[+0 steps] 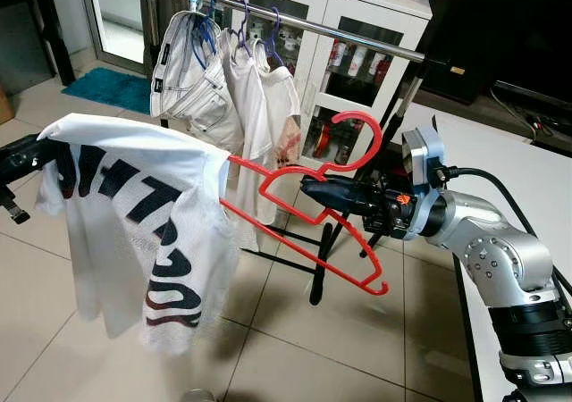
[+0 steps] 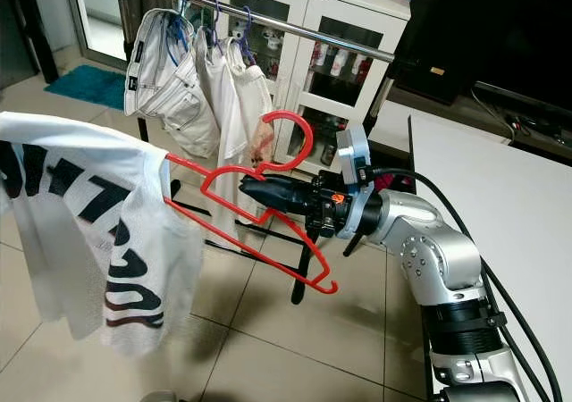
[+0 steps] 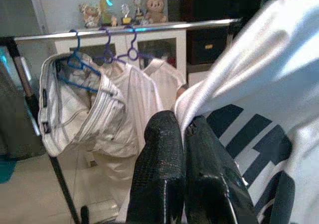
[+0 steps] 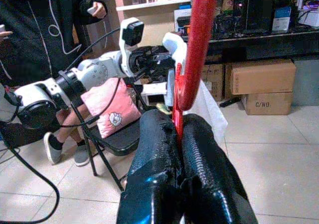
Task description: Hang hanger
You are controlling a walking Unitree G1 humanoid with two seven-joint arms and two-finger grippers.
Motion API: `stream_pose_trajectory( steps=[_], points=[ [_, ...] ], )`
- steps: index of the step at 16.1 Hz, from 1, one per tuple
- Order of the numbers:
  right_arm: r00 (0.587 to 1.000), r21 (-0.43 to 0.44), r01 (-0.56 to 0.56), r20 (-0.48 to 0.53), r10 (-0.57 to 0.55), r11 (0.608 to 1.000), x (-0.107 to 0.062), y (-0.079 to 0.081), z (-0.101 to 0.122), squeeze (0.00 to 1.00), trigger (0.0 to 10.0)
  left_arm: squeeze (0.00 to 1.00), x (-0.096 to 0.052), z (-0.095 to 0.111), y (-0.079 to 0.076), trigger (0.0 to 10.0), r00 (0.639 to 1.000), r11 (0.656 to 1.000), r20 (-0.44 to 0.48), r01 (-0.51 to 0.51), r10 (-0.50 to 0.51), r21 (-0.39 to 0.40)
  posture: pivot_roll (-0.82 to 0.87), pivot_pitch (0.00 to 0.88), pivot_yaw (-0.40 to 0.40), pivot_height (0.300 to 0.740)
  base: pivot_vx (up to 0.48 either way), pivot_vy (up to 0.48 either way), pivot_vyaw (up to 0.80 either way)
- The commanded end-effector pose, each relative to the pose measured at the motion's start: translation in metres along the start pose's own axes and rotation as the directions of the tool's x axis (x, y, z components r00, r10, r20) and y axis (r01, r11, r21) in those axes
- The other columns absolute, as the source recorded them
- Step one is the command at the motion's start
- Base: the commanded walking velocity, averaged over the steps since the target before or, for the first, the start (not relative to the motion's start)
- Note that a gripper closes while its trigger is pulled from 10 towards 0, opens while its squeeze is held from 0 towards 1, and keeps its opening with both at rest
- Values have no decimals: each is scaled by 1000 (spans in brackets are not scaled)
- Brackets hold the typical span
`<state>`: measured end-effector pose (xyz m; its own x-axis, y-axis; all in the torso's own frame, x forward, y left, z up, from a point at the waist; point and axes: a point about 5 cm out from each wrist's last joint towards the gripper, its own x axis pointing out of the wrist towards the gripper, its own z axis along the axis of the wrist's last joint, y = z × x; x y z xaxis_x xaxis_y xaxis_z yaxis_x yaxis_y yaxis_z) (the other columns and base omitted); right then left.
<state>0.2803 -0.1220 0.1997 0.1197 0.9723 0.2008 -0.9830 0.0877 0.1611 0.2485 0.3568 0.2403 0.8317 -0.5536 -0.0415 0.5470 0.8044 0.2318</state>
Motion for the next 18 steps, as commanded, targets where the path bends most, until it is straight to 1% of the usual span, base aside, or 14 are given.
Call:
stream_pose_trajectory(
  steps=[1, 2, 3, 4, 7, 8, 10, 11, 12, 13, 15, 16, 17, 18],
  points=[
    [1000, -15, 5, 15, -5, 1000, -6, 1, 5, 0, 10000, 0, 3, -8, -3, 10000, 999, 1000, -36, -1, 1, 3, 68, 0, -140, 740, 0, 0, 0],
    [1000, -16, 3, 14, -2, 1000, -5, 1, 5, 0, 10000, 1000, 3, -9, -1, 10000, 999, 1000, -33, -20, 20, 5, 68, 0, -141, 740, 0, 0, 0],
    [1000, -16, 1, 13, -1, 1000, -4, 1, 5, 0, 10000, 1000, 3, -10, 0, 10000, 999, 999, -33, -31, 31, 14, 67, 0, -142, 740, 0, 0, 0],
    [1000, -20, -1, 11, 1, 1000, -3, 1, 6, 0, 10000, 1000, 1, -11, 3, 10000, 998, 998, -38, -51, 52, 41, 65, 0, -144, 740, 0, 0, 0],
    [1000, -37, 0, -2, 0, 999, -2, 1, 8, 0, 10000, 1000, -5, -11, 8, 10000, 997, 996, -29, -74, 76, 51, 64, 0, -146, 740, 0, 0, 0],
    [1000, -45, 12, -10, -13, 999, -2, 0, 9, 0, 10000, 1000, -6, -10, 8, 10000, 998, 997, -13, -69, 69, 40, 63, 0, -147, 740, 0, 0, 0],
    [997, -75, 66, -41, -69, 995, -1, -6, 9, 0, 10000, 1000, -5, -5, 3, 10000, 1000, 1000, 8, 3, -3, -9, 63, 0, -143, 740, 0, 0, 0],
    [996, -78, 73, -46, -76, 994, -1, -7, 9, 0, 10000, 1000, -5, -4, 2, 10000, 1000, 1000, 6, 20, -20, -14, 63, 0, -143, 740, 0, 0, 0],
    [995, -88, 72, -62, -78, 993, 0, -7, 9, 0, 10000, 1000, 1, 4, -1, 10000, 997, 997, 32, 69, -68, -19, 66, 0, -144, 740, 0, 0, 0],
    [994, -97, 68, -78, -76, 993, 1, -7, 8, 0, 10000, 1000, 10, 15, -3, 10000, 991, 994, 67, 113, -112, -6, 69, 0, -145, 740, 0, 0, 0],
    [992, -115, 57, -108, -69, 992, 3, -6, 5, 0, 10000, 1000, 23, 31, -5, 10000, 977, 981, 94, 193, -193, 10, 74, 0, -147, 740, 0, 0, 0],
    [988, -145, 43, -143, -64, 989, 5, -4, 3, 0, 10000, 1000, 35, 42, -7, 10000, 959, 964, 96, 266, -267, 24, 75, 0, -144, 740, 0, 0, 0],
    [983, -181, 19, -174, -51, 983, 10, -2, 4, 0, 10000, 1000, 49, 49, -14, 10000, 926, 929, 78, 369, -370, 21, 75, 0, -136, 740, 0, 0, 0],
    [982, -196, 7, -182, -43, 981, 12, 0, 4, 0, 10000, 1000, 55, 51, -19, 10000, 902, 903, 54, 429, -429, 14, 75, 0, -129, 740, 0, 0, 0]
  ],
)
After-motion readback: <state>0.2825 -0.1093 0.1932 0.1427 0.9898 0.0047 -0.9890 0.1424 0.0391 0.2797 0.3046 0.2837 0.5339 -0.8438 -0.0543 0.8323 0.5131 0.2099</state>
